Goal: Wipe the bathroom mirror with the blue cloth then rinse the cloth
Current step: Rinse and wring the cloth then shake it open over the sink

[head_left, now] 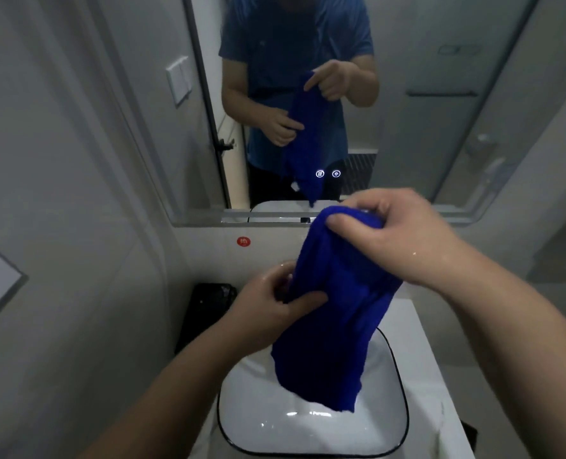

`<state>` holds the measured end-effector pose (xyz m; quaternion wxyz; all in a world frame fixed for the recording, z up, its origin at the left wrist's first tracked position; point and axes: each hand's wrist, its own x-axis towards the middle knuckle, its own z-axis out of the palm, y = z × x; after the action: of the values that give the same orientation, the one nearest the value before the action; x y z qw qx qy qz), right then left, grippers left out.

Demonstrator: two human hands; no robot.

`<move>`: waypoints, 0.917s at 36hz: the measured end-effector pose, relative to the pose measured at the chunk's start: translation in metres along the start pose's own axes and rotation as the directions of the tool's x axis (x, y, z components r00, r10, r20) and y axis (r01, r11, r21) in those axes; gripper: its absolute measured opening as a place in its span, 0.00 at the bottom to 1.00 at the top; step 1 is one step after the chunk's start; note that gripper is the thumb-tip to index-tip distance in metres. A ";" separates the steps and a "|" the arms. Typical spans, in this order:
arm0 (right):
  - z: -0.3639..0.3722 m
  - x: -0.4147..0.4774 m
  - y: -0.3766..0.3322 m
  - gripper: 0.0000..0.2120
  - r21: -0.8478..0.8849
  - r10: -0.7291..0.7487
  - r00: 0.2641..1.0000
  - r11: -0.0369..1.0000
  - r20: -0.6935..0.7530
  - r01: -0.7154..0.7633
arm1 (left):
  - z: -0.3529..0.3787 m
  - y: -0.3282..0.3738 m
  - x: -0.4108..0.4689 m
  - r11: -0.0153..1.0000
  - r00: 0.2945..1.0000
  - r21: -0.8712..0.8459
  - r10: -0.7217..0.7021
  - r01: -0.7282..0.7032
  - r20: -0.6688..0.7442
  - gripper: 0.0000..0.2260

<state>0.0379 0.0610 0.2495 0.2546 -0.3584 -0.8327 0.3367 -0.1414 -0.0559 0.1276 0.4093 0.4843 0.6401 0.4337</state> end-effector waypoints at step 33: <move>0.104 -0.078 0.245 0.13 0.006 0.315 0.936 0.947 0.158 -0.320 | -0.074 0.105 0.039 0.976 0.801 0.144 0.218 -0.165 -0.557 0.11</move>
<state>0.1206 0.0878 -0.0138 0.1372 -0.4569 -0.7756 0.4133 -0.1907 -0.0129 0.2449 0.1316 0.4123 0.6994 0.5688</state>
